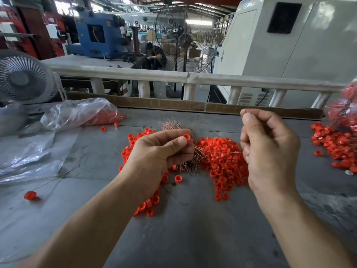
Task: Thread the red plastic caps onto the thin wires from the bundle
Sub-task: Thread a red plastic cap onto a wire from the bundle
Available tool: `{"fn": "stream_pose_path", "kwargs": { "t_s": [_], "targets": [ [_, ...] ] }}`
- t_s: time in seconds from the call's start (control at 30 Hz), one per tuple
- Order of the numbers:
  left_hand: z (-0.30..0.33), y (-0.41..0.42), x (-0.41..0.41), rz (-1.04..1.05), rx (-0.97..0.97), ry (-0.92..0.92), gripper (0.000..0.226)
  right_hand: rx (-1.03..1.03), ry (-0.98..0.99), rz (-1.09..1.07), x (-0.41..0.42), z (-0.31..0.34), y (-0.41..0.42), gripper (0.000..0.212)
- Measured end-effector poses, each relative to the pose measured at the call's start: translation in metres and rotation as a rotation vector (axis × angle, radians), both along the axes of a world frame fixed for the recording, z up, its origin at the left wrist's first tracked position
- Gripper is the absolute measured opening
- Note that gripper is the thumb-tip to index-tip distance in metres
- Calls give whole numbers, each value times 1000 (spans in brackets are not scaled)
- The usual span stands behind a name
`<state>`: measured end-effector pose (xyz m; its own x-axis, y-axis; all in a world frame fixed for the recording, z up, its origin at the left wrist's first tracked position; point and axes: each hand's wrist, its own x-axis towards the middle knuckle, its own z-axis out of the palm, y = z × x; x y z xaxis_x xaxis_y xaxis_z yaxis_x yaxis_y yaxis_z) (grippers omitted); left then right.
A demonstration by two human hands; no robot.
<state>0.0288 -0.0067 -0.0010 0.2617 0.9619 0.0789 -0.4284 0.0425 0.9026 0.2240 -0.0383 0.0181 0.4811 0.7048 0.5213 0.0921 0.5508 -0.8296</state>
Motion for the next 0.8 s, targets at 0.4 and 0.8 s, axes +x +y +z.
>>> {"fn": "stream_pose_path", "kwargs": {
  "t_s": [0.4,0.8],
  "targets": [
    [-2,-11,6,-166,120,113,21,-139,441,135,4,10,0,13],
    [-7,-7,15,-178,175,195,17,-240,560,281,-6,-2,6,14]
  ]
}}
